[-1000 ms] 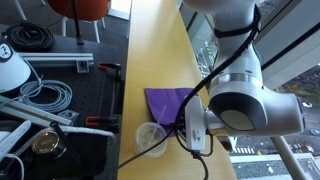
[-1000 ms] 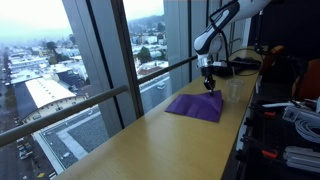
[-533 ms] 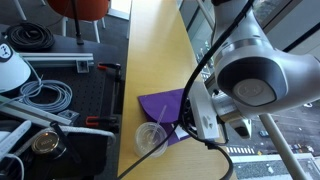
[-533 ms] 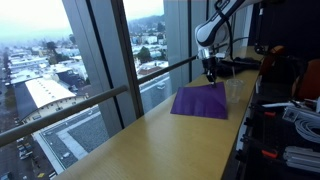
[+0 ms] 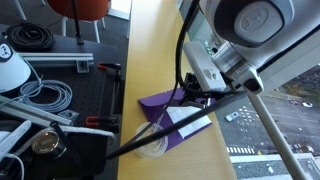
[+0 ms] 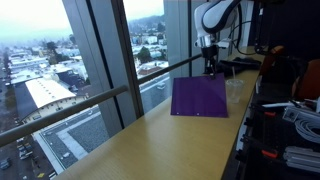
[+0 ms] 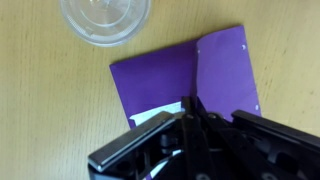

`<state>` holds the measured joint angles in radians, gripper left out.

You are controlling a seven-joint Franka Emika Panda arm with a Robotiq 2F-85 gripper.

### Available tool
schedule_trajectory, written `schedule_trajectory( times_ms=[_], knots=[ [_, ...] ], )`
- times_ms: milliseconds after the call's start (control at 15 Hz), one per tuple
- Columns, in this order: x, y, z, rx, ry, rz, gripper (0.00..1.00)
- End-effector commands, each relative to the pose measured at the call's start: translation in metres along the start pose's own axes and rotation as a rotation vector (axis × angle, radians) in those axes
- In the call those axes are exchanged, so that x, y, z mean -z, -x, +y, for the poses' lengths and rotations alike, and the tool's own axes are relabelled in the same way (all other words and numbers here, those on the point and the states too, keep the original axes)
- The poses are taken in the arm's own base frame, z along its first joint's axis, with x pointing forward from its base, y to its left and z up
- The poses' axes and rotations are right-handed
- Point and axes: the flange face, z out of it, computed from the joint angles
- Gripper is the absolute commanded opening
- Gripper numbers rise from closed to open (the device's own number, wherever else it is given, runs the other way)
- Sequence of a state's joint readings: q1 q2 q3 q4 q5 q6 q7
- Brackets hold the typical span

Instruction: Open the folder

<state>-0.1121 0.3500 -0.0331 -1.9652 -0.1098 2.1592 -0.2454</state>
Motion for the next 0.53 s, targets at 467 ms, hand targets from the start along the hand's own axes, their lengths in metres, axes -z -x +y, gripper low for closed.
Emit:
schedule_trajectory(
  times_ms=[467],
  knots=[
    [-0.006, 0.095, -0.192, 0.171, 0.473, 0.16, 0.0]
  ],
)
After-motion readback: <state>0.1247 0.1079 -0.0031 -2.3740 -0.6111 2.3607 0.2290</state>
